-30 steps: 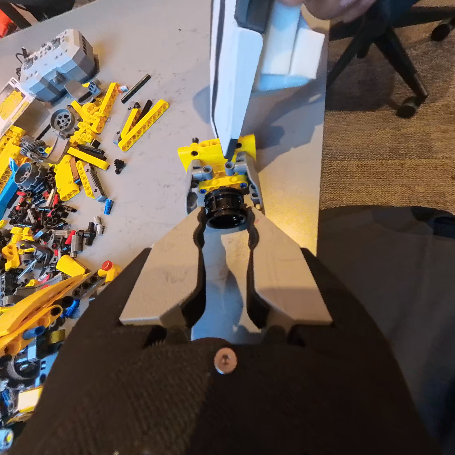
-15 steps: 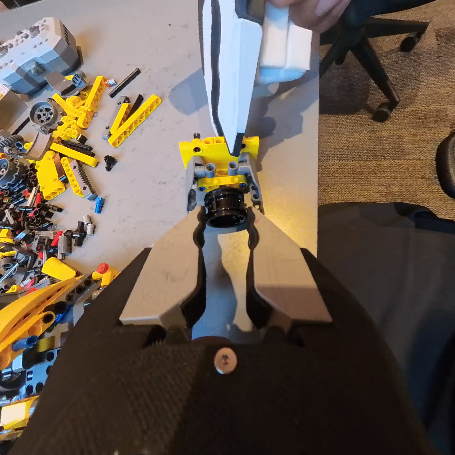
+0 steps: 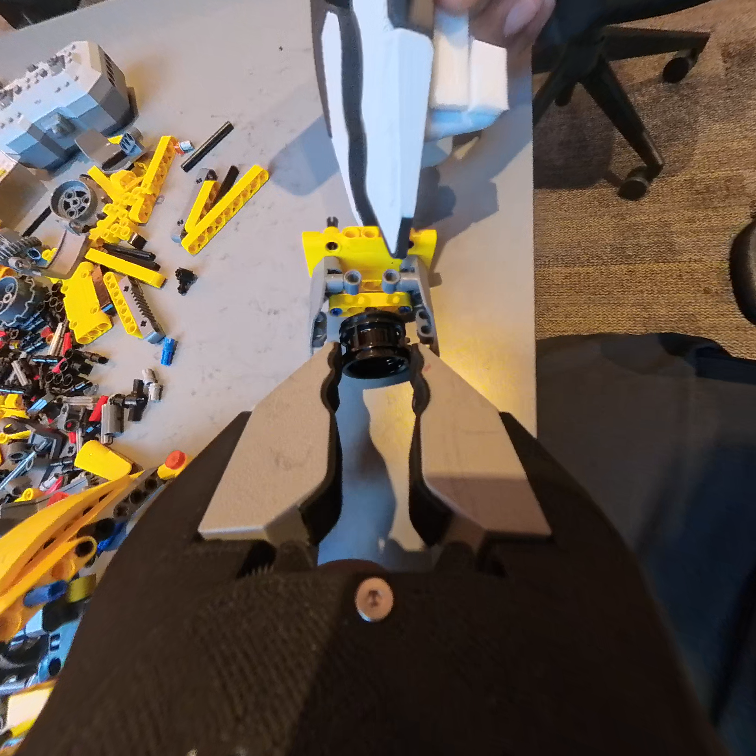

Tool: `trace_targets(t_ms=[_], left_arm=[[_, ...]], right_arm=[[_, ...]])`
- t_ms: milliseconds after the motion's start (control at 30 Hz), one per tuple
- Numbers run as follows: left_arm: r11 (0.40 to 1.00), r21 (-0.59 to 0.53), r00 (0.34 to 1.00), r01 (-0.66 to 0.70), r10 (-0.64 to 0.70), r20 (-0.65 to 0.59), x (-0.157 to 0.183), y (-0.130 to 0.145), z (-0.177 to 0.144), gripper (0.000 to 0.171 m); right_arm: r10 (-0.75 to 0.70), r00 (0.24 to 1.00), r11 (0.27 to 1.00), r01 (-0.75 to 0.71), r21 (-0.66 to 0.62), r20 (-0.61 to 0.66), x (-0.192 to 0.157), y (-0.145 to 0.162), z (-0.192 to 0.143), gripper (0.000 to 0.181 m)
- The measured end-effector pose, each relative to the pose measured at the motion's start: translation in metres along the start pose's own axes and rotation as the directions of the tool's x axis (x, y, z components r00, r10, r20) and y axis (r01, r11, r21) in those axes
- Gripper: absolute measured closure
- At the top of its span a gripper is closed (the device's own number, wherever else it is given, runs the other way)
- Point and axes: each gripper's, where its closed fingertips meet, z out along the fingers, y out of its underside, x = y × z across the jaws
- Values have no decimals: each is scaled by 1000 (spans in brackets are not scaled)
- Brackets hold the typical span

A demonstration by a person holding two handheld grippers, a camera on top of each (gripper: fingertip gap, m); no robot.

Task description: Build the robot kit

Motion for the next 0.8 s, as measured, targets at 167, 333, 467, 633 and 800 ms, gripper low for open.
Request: trace_targets(t_ms=[167, 333, 467, 633, 800], left_arm=[[1000, 1, 1000, -19, 19, 4, -1, -1, 1, 140], [1000, 0, 1000, -5, 5, -8, -2, -2, 3, 140], [1000, -2, 1000, 1, -1, -4, -2, -2, 3, 140], [1000, -2, 1000, -2, 2, 0, -2, -2, 3, 140], [1000, -5, 999, -4, 4, 33, -4, -2, 3, 140]], right_arm=[[31, 999, 998, -33, 46, 30, 5, -2, -2, 170], [53, 999, 997, -53, 55, 7, 5, -1, -12, 156], [79, 997, 993, -77, 89, -23, 10, -2, -23, 145], [35, 937, 999, -19, 49, -348, 23, -4, -37, 132], [-58, 845, 996, 13, -88, -531, 17, -10, -32, 143]])
